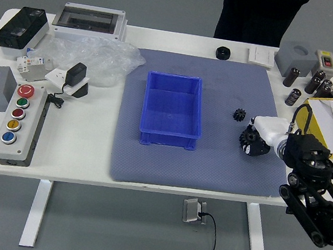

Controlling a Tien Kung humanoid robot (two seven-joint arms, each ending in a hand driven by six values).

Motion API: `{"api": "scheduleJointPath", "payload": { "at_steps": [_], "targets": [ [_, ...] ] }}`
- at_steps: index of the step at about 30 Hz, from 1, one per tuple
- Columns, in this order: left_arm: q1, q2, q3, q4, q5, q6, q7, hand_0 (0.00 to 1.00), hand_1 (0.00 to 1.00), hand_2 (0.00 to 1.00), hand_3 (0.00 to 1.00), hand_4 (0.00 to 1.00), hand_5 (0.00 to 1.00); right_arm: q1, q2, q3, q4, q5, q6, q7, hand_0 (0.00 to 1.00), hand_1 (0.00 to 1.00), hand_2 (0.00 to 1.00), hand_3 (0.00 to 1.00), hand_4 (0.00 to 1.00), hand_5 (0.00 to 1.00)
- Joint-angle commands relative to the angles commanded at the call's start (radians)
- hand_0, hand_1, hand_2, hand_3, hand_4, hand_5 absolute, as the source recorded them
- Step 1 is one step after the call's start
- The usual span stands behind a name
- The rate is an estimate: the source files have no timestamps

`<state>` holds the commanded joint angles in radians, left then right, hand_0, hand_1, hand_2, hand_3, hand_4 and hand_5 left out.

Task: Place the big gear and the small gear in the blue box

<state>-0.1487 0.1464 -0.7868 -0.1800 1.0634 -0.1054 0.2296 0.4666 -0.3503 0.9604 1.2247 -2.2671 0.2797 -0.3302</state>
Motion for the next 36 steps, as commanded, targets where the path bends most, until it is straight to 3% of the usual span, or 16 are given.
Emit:
{"api": "scheduleJointPath", "payload": {
  "at_steps": [5,12,18,25,36],
  "targets": [
    [0.0,0.0,-0.003,0.0,0.0,0.001,0.0,0.814,0.816,0.817,0.77,0.512,0.137,0.001,-0.007,0.04,0.034,-0.002,-0.002,-0.005,0.44,0.397,0.439,0.569,0.497,0.291],
    [0.004,0.001,-0.007,0.0,-0.003,0.002,0.0,0.814,0.817,0.817,0.77,0.512,0.137,0.02,-0.016,0.09,0.138,-0.002,0.011,-0.018,0.444,0.398,0.435,0.567,0.512,0.295],
    [0.007,0.001,-0.009,0.0,-0.003,0.002,0.0,0.814,0.817,0.817,0.77,0.512,0.137,0.074,0.008,0.091,0.198,0.0,0.017,-0.02,0.446,0.398,0.432,0.565,0.497,0.295],
    [0.009,0.002,-0.01,0.0,0.001,0.001,0.001,0.814,0.817,0.817,0.77,0.511,0.138,0.156,0.09,0.052,0.165,0.009,0.015,-0.014,0.458,0.4,0.433,0.567,0.465,0.281],
    [0.004,0.0,0.001,0.0,-0.004,0.0,0.001,0.814,0.817,0.817,0.769,0.511,0.139,0.236,0.243,-0.043,0.04,0.023,0.008,-0.007,0.492,0.418,0.449,0.589,0.459,0.279]
  ]
}}
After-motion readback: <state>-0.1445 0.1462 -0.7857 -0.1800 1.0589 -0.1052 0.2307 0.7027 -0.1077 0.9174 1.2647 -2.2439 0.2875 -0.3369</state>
